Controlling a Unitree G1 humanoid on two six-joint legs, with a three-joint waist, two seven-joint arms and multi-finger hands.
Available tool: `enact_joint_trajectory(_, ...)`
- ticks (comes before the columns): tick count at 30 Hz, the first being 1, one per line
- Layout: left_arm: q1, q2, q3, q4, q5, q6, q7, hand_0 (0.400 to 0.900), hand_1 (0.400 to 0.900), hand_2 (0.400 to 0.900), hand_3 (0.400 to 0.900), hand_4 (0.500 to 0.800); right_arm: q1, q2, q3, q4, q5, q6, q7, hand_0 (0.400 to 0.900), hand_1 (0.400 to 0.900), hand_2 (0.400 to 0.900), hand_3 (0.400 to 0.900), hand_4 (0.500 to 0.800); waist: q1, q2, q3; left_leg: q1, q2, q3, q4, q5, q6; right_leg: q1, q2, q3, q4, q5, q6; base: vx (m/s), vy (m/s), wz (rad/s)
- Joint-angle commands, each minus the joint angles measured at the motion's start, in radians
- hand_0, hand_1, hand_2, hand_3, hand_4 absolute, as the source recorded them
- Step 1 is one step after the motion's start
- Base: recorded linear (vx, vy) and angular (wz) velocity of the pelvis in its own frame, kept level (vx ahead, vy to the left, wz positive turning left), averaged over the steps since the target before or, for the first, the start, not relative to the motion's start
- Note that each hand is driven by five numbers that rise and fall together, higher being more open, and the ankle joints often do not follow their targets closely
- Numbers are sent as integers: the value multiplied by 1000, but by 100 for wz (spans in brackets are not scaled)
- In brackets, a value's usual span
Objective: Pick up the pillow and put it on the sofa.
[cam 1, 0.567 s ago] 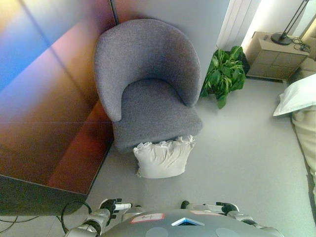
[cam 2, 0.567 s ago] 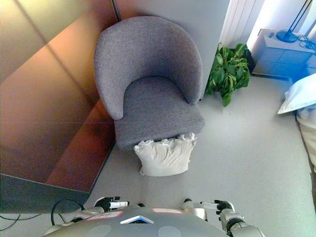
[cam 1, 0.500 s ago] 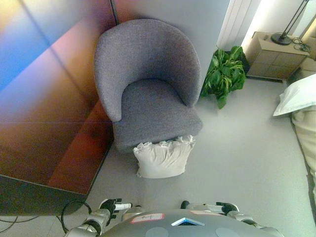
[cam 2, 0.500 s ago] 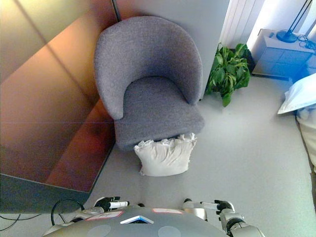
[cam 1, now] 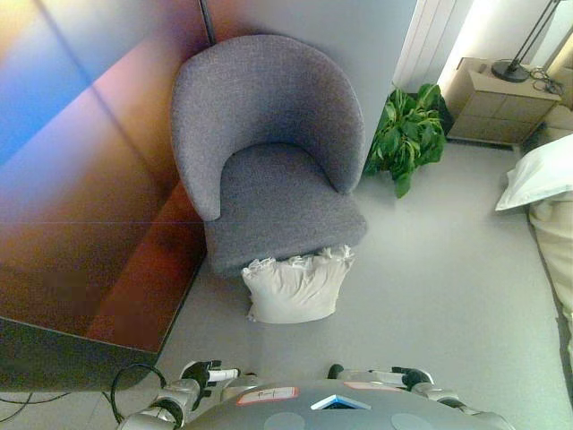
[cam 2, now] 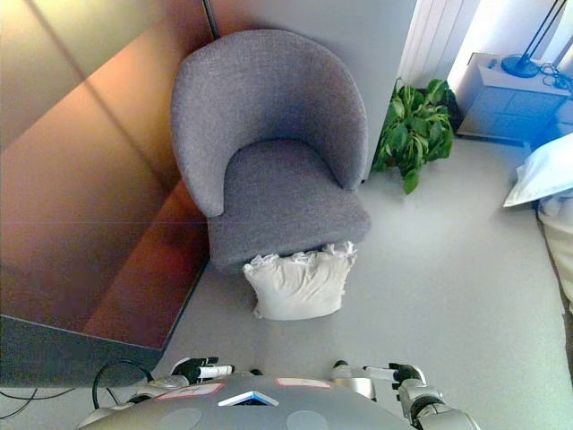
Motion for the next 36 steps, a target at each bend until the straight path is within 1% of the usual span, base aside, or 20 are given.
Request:
enact_joint_trajectory(1, -58, 16, 5, 42, -12, 0, -5, 900, 900, 900, 900, 800, -74, 20, 25, 64, -4, -6, -5, 900, 900, 900, 900, 800, 4, -46, 19, 8, -44, 20, -6, -38, 39, 20, -35, 49, 4, -33, 81, 0, 0, 0)
enact_joint_trajectory(18, -57, 15, 5, 43, -10, -4, -2, 900, 900, 900, 900, 800, -75, 17, 20, 67, -10, -8, 1, 900, 900, 900, 900, 800, 2, -45, 17, 8, -44, 21, -6, -40, 38, 20, -36, 47, 4, -34, 81, 0, 0, 0)
enact_joint_trajectory(23, -61, 23, 12, 46, 3, 4, 2, 900, 900, 900, 900, 800, -78, 21, 17, 69, 11, -10, -5, 900, 900, 900, 900, 800, -1, -42, 21, 9, -41, 23, -6, -39, 45, 9, -30, 53, 57, -64, 76, 8, -40, 0)
enact_joint_trajectory(26, -65, 35, 10, 44, 14, 13, 3, 900, 900, 900, 900, 800, -82, 23, 17, 66, 25, -13, -7, 900, 900, 900, 900, 800, -11, -36, 33, 5, -29, 19, -4, -29, 48, -25, -13, 78, 136, -103, 67, 18, -122, 4)
enact_joint_trajectory(28, -70, 41, 8, 40, 12, 20, 7, 900, 900, 900, 900, 800, -87, 21, 17, 62, 26, -9, -5, 900, 900, 900, 900, 800, -17, -38, 43, 1, -15, 18, 15, -27, 46, -39, -2, 94, 157, -114, 59, 19, -166, 9)
enact_joint_trajectory(29, -71, 45, 8, 34, 5, 20, 13, 900, 900, 900, 900, 800, -90, 15, 19, 61, 28, -8, 4, 900, 900, 900, 900, 800, -23, -51, 51, -20, 4, 19, 97, -45, 40, -54, 5, 115, 168, -118, 43, 25, -195, 4)
enact_joint_trajectory(30, -69, 45, 12, 32, -3, 16, 18, 900, 900, 900, 900, 800, -94, 10, 19, 61, 34, -5, 9, 900, 900, 900, 900, 800, -25, -67, 59, -47, 21, 30, 199, -56, 36, -62, 3, 120, 177, -121, 27, 29, -227, -4)
enact_joint_trajectory(31, -65, 44, 17, 29, -6, 8, 23, 900, 900, 900, 900, 800, -95, 4, 16, 58, 29, -2, 8, 900, 900, 900, 900, 800, -21, -79, 70, -90, 40, 29, 304, -46, 31, -63, 3, 117, 183, -123, 10, 63, -203, -23)
enact_joint_trajectory(32, -60, 39, 21, 27, -9, -2, 27, 900, 900, 900, 900, 800, -96, -3, 20, 51, 19, 12, 14, 900, 900, 900, 900, 800, -9, -85, 91, -159, 48, 2, 396, -7, 29, -56, 9, 121, 192, -125, -4, 91, -144, -36)
enact_joint_trajectory(33, -57, 35, 24, 25, -15, -7, 26, 900, 900, 900, 900, 800, -96, -9, 27, 48, 19, 27, 20, 900, 900, 900, 900, 800, 2, -83, 109, -204, 50, -8, 422, 20, 27, -49, 16, 129, 200, -130, -10, 166, -53, -43)
enact_joint_trajectory(35, -53, 29, 23, 14, -40, -11, 21, 900, 900, 900, 900, 800, -98, -24, 26, 60, 23, 44, 22, 900, 900, 900, 900, 800, 20, -63, 145, -248, 61, 30, 348, 65, 6, -13, 27, 125, 199, -145, -3, 243, 73, -26)
enact_joint_trajectory(36, -53, 27, 23, 12, -48, -10, 17, 900, 900, 900, 900, 800, -97, -33, 16, 69, 12, 41, 31, 900, 900, 900, 900, 800, 31, -52, 155, -259, 64, 53, 274, 98, -8, 13, 25, 107, 184, -150, 7, 301, 132, -14)
